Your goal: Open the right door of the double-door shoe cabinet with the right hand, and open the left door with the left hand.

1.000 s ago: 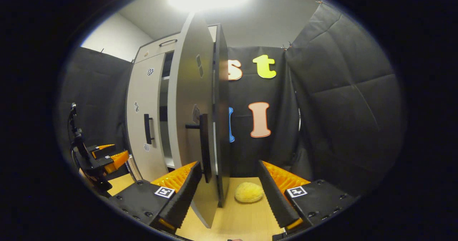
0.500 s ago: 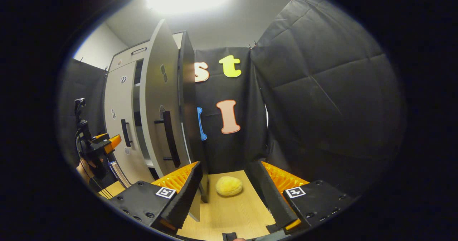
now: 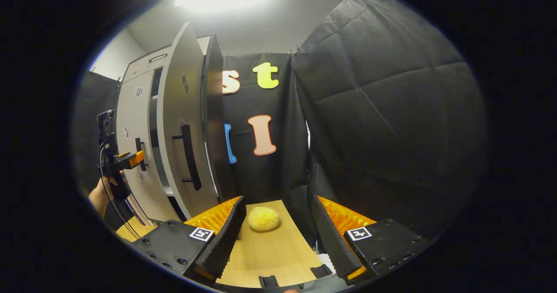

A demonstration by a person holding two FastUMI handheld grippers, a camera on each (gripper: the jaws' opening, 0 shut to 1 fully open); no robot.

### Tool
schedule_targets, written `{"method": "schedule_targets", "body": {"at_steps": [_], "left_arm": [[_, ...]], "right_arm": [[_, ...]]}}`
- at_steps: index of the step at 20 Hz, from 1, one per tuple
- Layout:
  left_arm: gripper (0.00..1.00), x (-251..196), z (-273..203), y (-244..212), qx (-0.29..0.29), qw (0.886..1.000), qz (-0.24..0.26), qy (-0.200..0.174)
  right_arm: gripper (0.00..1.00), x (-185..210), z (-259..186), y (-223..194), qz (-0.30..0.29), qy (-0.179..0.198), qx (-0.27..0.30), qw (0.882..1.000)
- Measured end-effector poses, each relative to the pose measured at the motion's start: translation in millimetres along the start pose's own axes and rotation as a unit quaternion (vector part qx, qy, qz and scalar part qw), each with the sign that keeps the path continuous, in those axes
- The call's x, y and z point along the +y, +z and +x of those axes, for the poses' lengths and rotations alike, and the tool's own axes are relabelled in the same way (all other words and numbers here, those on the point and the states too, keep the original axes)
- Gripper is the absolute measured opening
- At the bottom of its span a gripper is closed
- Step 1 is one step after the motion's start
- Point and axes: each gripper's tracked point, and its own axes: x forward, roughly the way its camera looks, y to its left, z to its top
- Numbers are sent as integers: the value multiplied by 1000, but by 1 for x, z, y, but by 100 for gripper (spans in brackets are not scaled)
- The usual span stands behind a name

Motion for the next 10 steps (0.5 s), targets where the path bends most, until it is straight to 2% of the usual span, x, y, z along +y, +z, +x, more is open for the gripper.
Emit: {"method": "schedule_targets", "body": {"at_steps": [2,5,6,10], "left_arm": [[93,2,8,-4,8,1000,-2,2],[93,0,18,-15,26,1000,-6,-4],[78,0,23,-20,33,999,-7,-5],[80,-1,27,-29,45,999,-10,-8]], "right_arm": [[92,-5,0,-2,2,-4,5,1000],[95,-5,2,-4,3,-6,7,1000],[95,-5,3,-5,3,-6,8,1000],[95,-5,6,-10,-1,-5,15,1000]]}}
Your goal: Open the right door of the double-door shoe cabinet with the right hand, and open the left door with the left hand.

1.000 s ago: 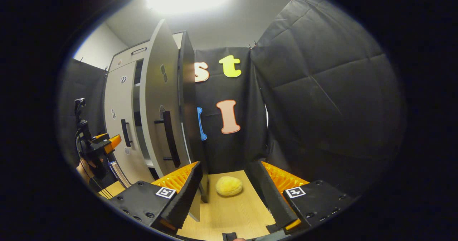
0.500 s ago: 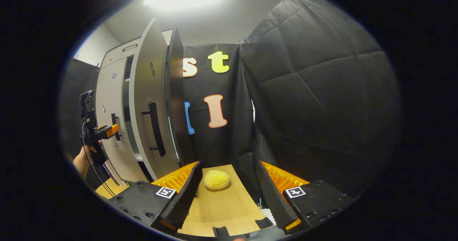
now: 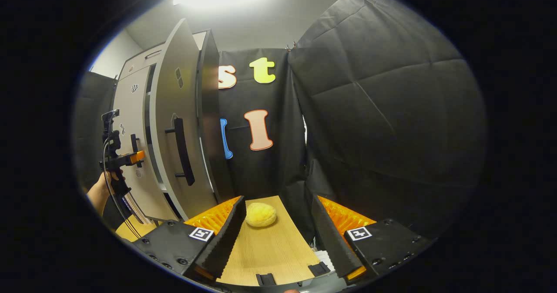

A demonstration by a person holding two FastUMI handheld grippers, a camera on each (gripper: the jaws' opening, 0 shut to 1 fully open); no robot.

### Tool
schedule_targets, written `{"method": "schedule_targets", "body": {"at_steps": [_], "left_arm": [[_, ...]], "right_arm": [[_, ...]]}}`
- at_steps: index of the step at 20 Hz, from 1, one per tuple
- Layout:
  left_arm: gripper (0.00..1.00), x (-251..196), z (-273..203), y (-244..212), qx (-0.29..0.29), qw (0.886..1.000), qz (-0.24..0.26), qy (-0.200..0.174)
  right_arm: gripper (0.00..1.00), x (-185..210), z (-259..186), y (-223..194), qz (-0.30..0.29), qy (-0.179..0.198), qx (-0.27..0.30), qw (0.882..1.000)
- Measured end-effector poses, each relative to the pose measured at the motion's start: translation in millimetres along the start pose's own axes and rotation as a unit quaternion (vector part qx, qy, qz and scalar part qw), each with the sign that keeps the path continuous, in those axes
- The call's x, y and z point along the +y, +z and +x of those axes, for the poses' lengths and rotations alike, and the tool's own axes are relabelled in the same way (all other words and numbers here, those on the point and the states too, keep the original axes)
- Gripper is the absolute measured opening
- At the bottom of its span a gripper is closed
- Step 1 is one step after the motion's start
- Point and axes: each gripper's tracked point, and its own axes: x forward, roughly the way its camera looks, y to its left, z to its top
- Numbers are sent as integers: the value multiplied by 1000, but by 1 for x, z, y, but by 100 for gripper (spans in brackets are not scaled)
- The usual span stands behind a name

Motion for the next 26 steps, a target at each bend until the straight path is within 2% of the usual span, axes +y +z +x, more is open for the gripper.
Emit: {"method": "schedule_targets", "body": {"at_steps": [1,3,7,10,12,15,16,17,20,21,22,23,26], "left_arm": [[80,-2,3,1,-3,1000,-6,-6],[61,-5,4,1,-4,1000,-6,-13],[35,-15,3,1,0,1000,4,-22],[23,-14,0,-3,15,1000,-2,-27],[25,-13,-4,-3,19,999,-8,-33],[18,-12,-14,0,26,999,-18,-41],[18,-9,-20,1,26,999,-18,-44],[18,-7,-26,2,25,998,-17,-46],[20,-1,-42,2,24,998,-23,-54],[20,0,-47,3,26,998,-23,-58],[20,2,-50,3,29,998,-21,-61],[18,4,-55,4,31,997,-19,-63],[20,10,-65,6,38,997,-23,-70]], "right_arm": [[95,-1,0,-1,-1,0,1,1000],[95,0,2,-1,-1,1,4,1000],[95,3,2,1,-1,6,1,1000],[95,6,0,3,-2,11,-2,1000],[95,7,0,3,1,14,-3,1000],[95,14,1,4,5,21,-4,1000],[92,16,1,5,2,20,-6,1000],[95,17,1,6,-6,17,-8,1000],[95,29,-2,9,-29,20,-15,999],[92,34,-2,11,-32,25,-16,999],[95,37,-2,13,-35,25,-21,999],[92,39,-2,16,-40,25,-24,999],[95,53,-2,18,-46,36,-27,998]]}}
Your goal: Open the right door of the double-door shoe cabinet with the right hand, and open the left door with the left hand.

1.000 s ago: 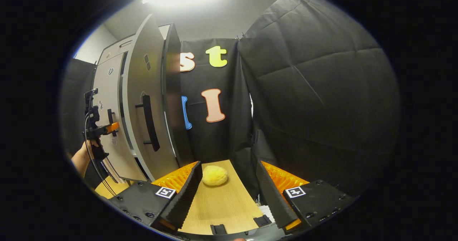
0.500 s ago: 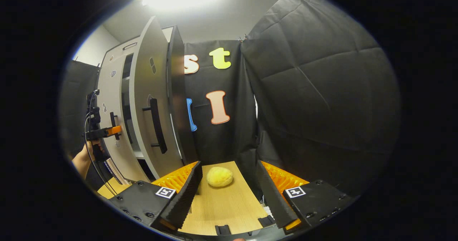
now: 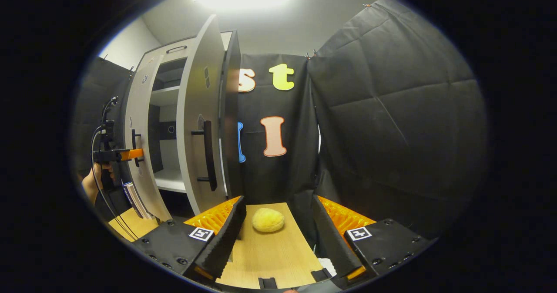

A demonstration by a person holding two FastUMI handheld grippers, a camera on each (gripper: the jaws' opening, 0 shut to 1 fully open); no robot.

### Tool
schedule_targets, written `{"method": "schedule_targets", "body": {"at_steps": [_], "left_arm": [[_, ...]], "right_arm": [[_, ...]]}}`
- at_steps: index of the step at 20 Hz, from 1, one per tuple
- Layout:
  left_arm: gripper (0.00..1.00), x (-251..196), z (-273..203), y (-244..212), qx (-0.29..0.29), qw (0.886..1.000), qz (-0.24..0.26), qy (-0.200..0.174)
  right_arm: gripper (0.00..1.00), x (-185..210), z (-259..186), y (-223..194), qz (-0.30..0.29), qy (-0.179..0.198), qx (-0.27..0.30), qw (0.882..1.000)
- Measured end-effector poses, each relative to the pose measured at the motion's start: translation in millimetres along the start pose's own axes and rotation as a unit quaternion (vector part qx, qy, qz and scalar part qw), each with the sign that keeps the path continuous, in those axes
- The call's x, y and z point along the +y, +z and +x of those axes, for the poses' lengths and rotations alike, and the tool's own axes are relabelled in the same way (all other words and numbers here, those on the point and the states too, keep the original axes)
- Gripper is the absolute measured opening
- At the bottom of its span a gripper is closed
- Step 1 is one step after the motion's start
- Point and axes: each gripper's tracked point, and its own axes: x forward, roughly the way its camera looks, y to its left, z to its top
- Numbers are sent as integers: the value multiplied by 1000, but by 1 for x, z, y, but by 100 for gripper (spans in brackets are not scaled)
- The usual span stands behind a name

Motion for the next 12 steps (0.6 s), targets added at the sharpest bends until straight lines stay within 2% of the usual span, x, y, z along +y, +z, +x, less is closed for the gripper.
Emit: {"method": "schedule_targets", "body": {"at_steps": [6,12], "left_arm": [[18,16,-29,-1,5,1000,-2,-13],[18,26,-46,-1,5,1000,2,-21]], "right_arm": [[95,27,2,6,-5,22,-2,1000],[95,42,-1,8,-9,27,-2,1000]]}}
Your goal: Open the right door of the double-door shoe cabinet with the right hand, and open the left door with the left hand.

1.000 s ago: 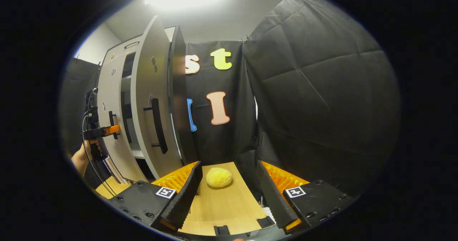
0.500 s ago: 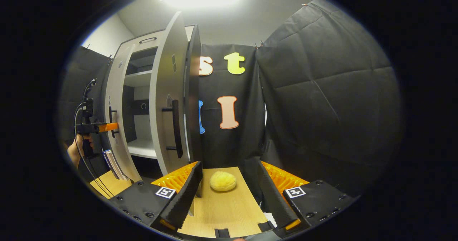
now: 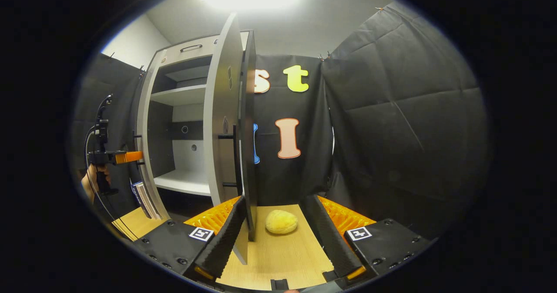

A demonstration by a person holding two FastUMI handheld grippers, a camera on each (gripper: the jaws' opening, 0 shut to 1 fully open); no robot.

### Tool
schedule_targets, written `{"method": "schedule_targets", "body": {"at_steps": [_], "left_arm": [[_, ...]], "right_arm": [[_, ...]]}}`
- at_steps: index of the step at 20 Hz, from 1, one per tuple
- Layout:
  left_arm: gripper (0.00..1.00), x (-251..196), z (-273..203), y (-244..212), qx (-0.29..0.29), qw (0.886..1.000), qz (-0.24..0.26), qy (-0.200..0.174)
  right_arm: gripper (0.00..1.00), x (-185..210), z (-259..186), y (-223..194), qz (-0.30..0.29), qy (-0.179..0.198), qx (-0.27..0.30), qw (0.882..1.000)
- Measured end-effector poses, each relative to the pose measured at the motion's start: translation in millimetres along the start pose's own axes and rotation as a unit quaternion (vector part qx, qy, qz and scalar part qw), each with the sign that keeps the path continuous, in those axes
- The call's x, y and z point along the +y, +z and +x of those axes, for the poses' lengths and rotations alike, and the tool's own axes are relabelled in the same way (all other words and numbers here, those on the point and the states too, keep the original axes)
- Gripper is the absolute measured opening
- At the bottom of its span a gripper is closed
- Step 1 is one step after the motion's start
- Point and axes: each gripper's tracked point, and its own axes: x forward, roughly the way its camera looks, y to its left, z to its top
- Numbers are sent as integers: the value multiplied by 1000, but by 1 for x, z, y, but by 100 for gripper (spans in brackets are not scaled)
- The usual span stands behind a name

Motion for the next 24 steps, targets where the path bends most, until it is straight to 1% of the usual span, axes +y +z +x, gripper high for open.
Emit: {"method": "schedule_targets", "body": {"at_steps": [3,6,10,11,13,14,15,16,17,19,20,21,22,23,24], "left_arm": [[19,10,-9,3,-2,1000,-1,0],[17,22,-25,3,-3,1000,-2,3],[18,36,-43,5,-3,1000,-3,2],[16,39,-47,6,-3,1000,-3,2],[16,45,-52,6,-3,1000,-7,2],[18,51,-56,5,-4,1000,-8,3],[19,56,-59,4,-5,1000,-7,7],[16,60,-66,4,-6,1000,-5,12],[17,65,-71,5,-7,1000,-3,17],[17,78,-83,5,-9,1000,0,25],[19,85,-89,4,-10,1000,3,29],[18,92,-92,4,-11,999,7,34],[17,101,-96,3,-12,999,13,41],[18,110,-100,3,-13,999,16,50],[17,121,-103,3,-14,998,15,60]], "right_arm": [[95,6,0,3,-2,0,-1,1000],[95,15,-1,3,-3,3,-1,1000],[95,28,3,1,-3,10,1,1000],[95,31,3,0,-4,12,3,1000],[95,37,5,-3,-8,15,6,1000],[92,38,5,-2,-10,15,7,1000],[92,40,5,-2,-11,16,7,1000],[92,43,5,-1,-10,16,6,1000],[95,45,6,1,-10,16,4,1000],[95,48,8,1,-12,17,4,1000],[95,49,9,2,-13,17,3,1000],[92,50,9,4,-14,17,1,1000],[95,53,10,6,-14,18,0,1000],[95,54,11,7,-16,16,-2,1000],[95,55,12,7,-18,15,-4,1000]]}}
